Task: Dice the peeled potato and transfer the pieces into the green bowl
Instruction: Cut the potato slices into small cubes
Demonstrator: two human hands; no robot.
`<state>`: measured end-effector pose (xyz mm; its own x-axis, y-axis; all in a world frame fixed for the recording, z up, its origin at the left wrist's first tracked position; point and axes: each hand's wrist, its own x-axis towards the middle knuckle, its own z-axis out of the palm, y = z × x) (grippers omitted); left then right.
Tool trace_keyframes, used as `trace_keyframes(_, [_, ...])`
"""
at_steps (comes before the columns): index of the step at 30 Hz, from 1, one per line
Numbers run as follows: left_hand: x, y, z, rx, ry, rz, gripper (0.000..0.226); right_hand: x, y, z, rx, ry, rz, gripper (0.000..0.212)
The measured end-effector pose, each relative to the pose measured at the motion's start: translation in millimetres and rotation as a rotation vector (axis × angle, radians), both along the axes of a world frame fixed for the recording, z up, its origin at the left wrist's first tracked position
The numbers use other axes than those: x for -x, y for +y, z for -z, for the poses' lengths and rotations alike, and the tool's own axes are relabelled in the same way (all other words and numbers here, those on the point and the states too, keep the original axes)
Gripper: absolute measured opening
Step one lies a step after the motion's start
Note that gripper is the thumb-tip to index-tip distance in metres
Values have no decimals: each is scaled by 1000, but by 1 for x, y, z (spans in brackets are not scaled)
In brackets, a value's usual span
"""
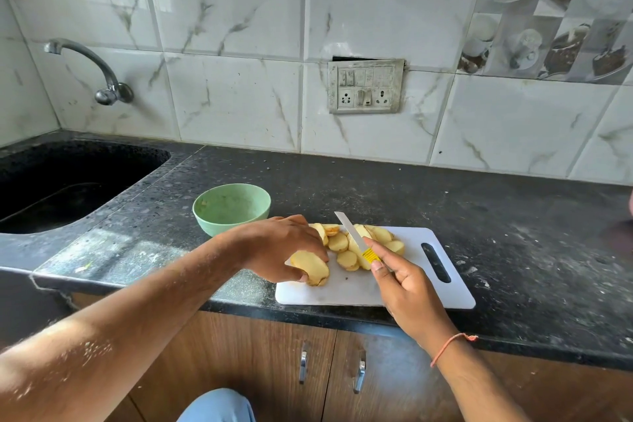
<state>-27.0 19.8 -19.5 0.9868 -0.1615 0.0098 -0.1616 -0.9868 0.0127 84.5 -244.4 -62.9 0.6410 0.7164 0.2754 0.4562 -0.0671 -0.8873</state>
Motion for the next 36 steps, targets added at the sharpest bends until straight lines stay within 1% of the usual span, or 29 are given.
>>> trace_keyframes(3, [8, -1, 6, 57, -47, -86, 45, -2, 0, 3, -9, -14, -3, 41])
trace_keyframes(6, [15, -7, 16, 135, -100, -254, 45, -6, 0, 6, -8, -19, 1, 41])
trace_keyframes(9, [20, -17, 35, 224, -239, -489, 45, -6, 1, 7, -2, -19, 2, 40])
trace_keyframes(11, [23, -22, 49, 324, -310, -576, 47, -5, 1, 7, -3, -34, 0, 40])
trace_keyframes(13, [28, -23, 60, 424, -362, -573, 46, -5, 2, 9, 16, -56, 3, 41])
trace_keyframes(16, [35, -20, 69, 545, -428, -515, 45, -5, 3, 12, 69, -103, 46, 41])
trace_keyframes(18, [38, -19, 71, 600, -455, -504, 45, -1, 5, 11, 128, -156, 75, 41])
trace_keyframes(23, [36, -20, 72, 630, -478, -532, 45, 22, 12, -6, 433, -504, 126, 48])
trace_keyframes(27, [35, -17, 73, 674, -475, -536, 45, 45, 22, -18, 549, -655, 130, 54])
trace_keyframes(29, [34, -17, 73, 692, -471, -531, 45, 53, 27, -23, 582, -709, 137, 54])
trace_keyframes(36, [34, -17, 71, 717, -467, -532, 42, 69, 38, -29, 676, -771, 158, 54])
